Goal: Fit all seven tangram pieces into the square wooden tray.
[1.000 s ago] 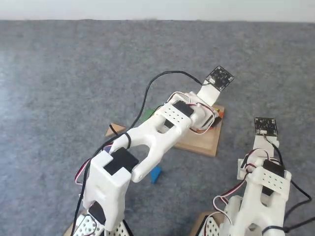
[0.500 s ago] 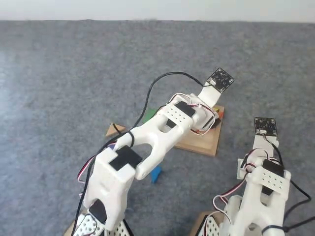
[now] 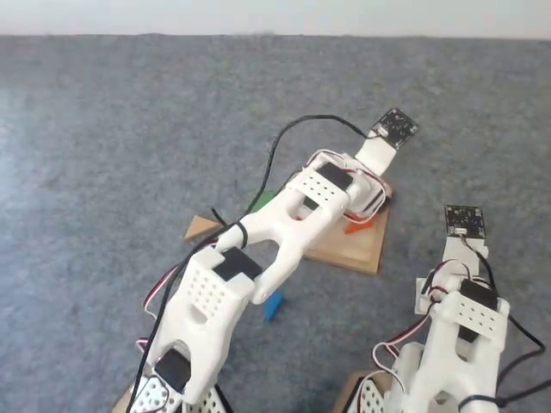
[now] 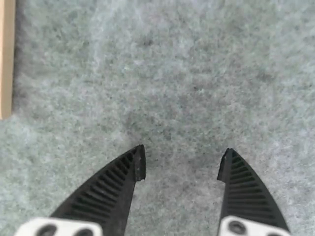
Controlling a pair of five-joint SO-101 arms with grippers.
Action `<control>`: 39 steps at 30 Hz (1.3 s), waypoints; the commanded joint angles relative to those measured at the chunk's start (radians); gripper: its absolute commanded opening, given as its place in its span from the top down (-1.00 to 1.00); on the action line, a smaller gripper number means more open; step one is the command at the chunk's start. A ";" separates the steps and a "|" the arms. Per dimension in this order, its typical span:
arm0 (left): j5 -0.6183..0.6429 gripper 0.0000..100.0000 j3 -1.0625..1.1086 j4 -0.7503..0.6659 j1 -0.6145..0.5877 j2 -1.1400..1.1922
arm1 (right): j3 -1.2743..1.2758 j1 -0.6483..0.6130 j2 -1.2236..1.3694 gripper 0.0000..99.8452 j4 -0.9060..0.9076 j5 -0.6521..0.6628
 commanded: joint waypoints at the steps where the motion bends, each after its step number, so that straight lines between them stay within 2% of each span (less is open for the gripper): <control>1: -0.002 0.55 -0.097 0.032 -0.038 -0.002 | -0.005 -0.012 -0.028 0.50 -0.015 0.011; 5: -0.002 0.55 -0.145 0.058 -0.072 -0.009 | -0.005 -0.012 -0.028 0.50 -0.015 0.011; 10: 0.020 0.55 -0.254 0.215 -0.089 -0.035 | -0.005 -0.012 -0.028 0.50 -0.016 0.011; 14: 0.069 0.55 -0.229 0.284 -0.103 -0.209 | -0.005 -0.012 -0.028 0.50 -0.018 0.011; 17: 0.097 0.54 -0.090 0.298 -0.101 -0.390 | -0.005 -0.012 -0.028 0.50 -0.018 0.011; 20: 0.101 0.54 0.174 0.204 -0.097 -0.559 | -0.005 -0.012 -0.028 0.50 -0.018 0.011; 24: 0.101 0.54 0.590 -0.034 -0.094 -0.738 | -0.005 -0.012 -0.028 0.50 -0.016 0.011; 26: 0.097 0.55 0.759 -0.155 -0.095 -0.781 | -0.005 -0.012 -0.028 0.50 -0.015 0.011; 28: 0.097 0.55 0.854 -0.209 -0.092 -0.789 | -0.005 -0.012 -0.028 0.50 -0.015 0.011; 33: 0.103 0.55 0.875 -0.224 -0.041 -0.715 | -0.005 -0.012 -0.028 0.50 -0.015 0.011; 39: 0.103 0.55 0.763 -0.204 -0.015 -0.560 | -0.005 -0.012 -0.028 0.50 -0.015 0.011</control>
